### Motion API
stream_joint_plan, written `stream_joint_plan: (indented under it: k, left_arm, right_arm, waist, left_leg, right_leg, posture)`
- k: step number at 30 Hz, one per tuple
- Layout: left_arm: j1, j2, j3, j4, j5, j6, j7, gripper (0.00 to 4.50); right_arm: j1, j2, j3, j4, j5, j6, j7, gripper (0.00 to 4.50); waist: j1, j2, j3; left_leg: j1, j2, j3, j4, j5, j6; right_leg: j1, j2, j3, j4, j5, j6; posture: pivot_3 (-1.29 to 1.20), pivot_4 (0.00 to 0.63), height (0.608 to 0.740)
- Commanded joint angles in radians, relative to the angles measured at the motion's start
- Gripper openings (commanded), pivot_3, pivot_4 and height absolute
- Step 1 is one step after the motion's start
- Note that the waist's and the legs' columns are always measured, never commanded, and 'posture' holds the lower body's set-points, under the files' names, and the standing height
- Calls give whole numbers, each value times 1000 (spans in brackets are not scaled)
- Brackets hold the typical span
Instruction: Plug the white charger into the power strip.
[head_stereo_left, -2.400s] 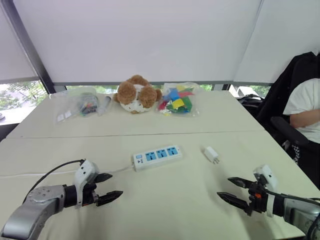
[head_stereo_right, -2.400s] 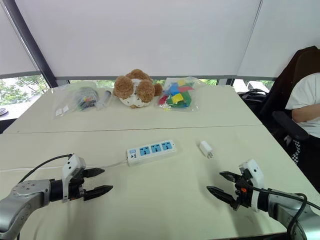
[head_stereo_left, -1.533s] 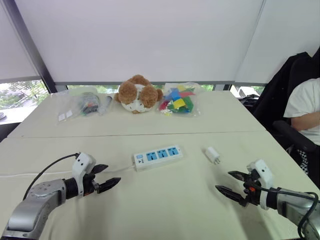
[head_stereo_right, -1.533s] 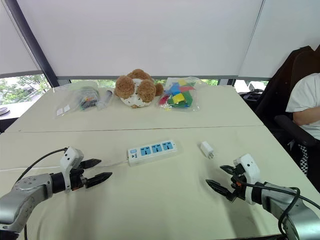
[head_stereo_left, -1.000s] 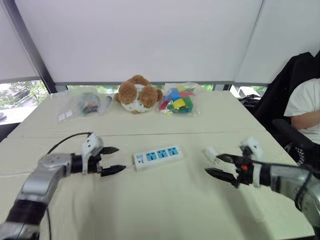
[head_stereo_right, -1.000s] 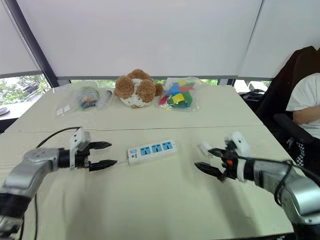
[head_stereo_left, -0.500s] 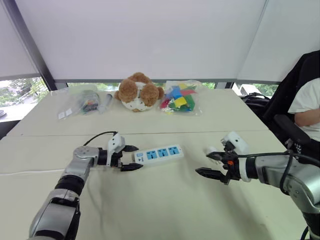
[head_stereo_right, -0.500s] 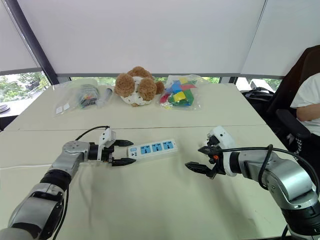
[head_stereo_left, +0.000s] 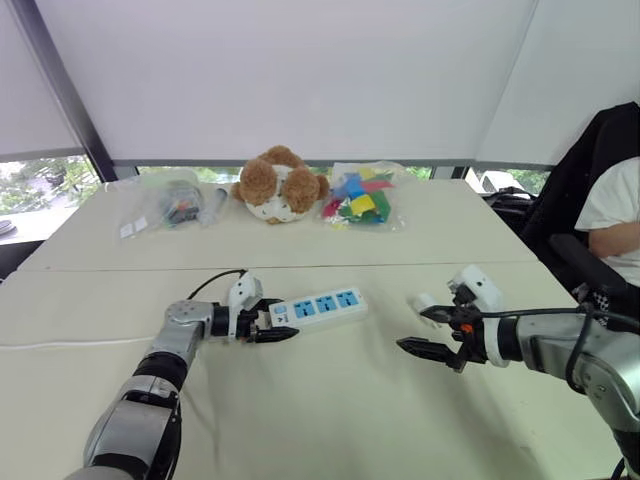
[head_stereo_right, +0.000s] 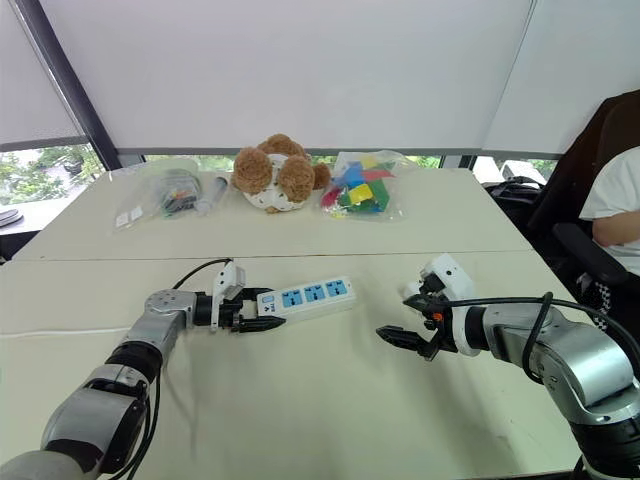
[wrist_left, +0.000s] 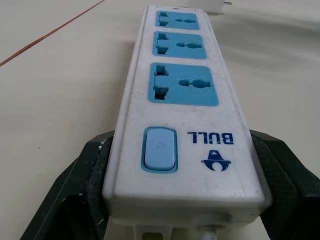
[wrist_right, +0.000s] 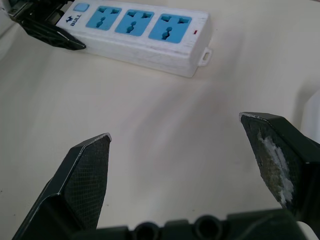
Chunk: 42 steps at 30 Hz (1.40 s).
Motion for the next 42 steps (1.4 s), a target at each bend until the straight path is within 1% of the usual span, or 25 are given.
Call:
stream_joint_plan:
  k: [1, 3, 4, 6, 9, 12, 15, 17, 20, 24, 27, 31, 37, 39, 40, 42]
  left_arm:
    - [-13, 5, 0, -38, 17, -14, -20, 3078]
    - [17, 11, -34, -97, 34, -3, -58, 3078]
    - [35, 11, -44, -141, 29, 33, -77, 3078]
    - [71, 12, -59, -225, 16, 98, -101, 3078]
    - [115, 23, -87, -298, 50, 101, -87, 3078]
    - [122, 22, -85, -307, 58, 112, -52, 3078]
    - [122, 25, -80, -309, 62, 117, -33, 3078]
    - [125, 25, -75, -313, 60, 119, -21, 3078]
    - [134, 20, -71, -317, 58, 120, 3, 3078]
    - [162, 7, -63, -327, 56, 114, 41, 3078]
    - [179, -2, -60, -338, 55, 116, 60, 3078]
    - [199, -13, -54, -355, 51, 124, 84, 3078]
    - [219, -23, -50, -366, 53, 121, 119, 3078]
    - [221, -24, -47, -370, 53, 122, 127, 3078]
    - [222, -25, -46, -373, 54, 123, 131, 3078]
    - [225, -24, -44, -376, 54, 125, 135, 3078]
  right_arm:
    - [-44, -50, -31, 6, -33, -13, -10, 4500]
    - [-137, -96, -23, 121, -57, -27, 24, 4500]
    - [-183, -130, 3, 186, -93, -56, 45, 4500]
    - [-266, -186, 83, 315, -175, -91, 75, 4500]
    - [-411, -197, 210, 502, -242, -68, 149, 4500]
    - [-578, -162, 364, 684, -319, -47, 265, 4500]
    - [-753, -93, 489, 892, -395, -45, 380, 4500]
    - [-851, -43, 567, 1044, -462, -85, 454, 4500]
    - [-948, 25, 638, 1246, -551, -161, 538, 4500]
    - [-1028, 122, 684, 1479, -652, -236, 617, 4500]
    - [-1062, 176, 676, 1596, -700, -266, 643, 4500]
    - [-1086, 226, 662, 1687, -755, -303, 665, 4500]
    - [-1071, 279, 659, 1758, -839, -375, 645, 4500]
    - [-1058, 289, 652, 1773, -858, -392, 627, 3953]
    - [-1054, 292, 647, 1778, -866, -401, 621, 3590]
    - [-1051, 300, 628, 1786, -873, -408, 612, 2572]
  waist:
    - [2, 0, 0]
    - [3, 0, 0]
    - [4, 1, 0]
    - [11, 2, 0]
    - [18, 2, -1]
    - [18, 2, -1]
    - [17, 4, -1]
    - [19, 5, 0]
    - [25, 5, 0]
    - [22, 6, -1]
    - [22, 8, -1]
    - [23, 10, -2]
    - [24, 14, -4]
    - [25, 14, -4]
    - [25, 14, -4]
    - [24, 14, -4]
  left_leg:
    - [0, 0, 0, 0, 0, 0]
    - [0, 0, 0, 1, 0, 0]
    - [0, 0, 0, 1, 0, 0]
    - [0, 0, 1, 1, 0, 0]
    - [0, 1, 1, 1, 0, 0]
    - [0, 1, 1, 1, 0, 0]
    - [0, 0, 2, 2, 0, 0]
    - [0, 0, 3, 3, 0, 0]
    - [0, 0, 3, 3, 0, 0]
    - [0, 0, 3, 3, 0, 0]
    - [0, 0, 3, 4, 0, 0]
    - [0, 0, 3, 4, 1, -1]
    - [1, -1, 3, 4, 1, -2]
    - [1, -1, 3, 4, 1, -2]
    - [1, -1, 3, 4, 1, -3]
    - [1, -1, 3, 4, 2, -3]
  right_leg:
    - [0, 0, 0, 0, 0, 0]
    - [0, 0, 0, 1, 0, 0]
    - [0, 0, 1, 1, 0, 0]
    - [-1, 0, 1, 1, 0, 0]
    - [-2, 0, 0, 2, 0, 0]
    - [-2, 0, 1, 3, 0, 0]
    - [-2, 0, 1, 3, 0, 0]
    - [-2, 0, 1, 4, 0, 0]
    - [-2, 0, 1, 4, 0, 0]
    - [-2, -1, 1, 4, 0, 0]
    - [-2, -1, 1, 5, 0, 0]
    - [-2, -1, 1, 6, 0, 0]
    - [-1, -1, 1, 6, 0, 0]
    - [-1, -1, 1, 6, 0, 0]
    - [-1, -1, 1, 6, 0, 0]
    - [-1, -1, 1, 6, 0, 0]
  posture:
    - [0, 150, 739]
    - [0, 150, 739]
    - [0, 150, 739]
    - [0, 150, 739]
    - [0, 150, 739]
    - [0, 150, 739]
    - [0, 150, 739]
    - [0, 150, 739]
    - [0, 150, 739]
    - [0, 150, 739]
    - [0, 150, 739]
    - [0, 150, 739]
    - [0, 150, 739]
    - [0, 150, 739]
    - [0, 150, 739]
    - [0, 150, 739]
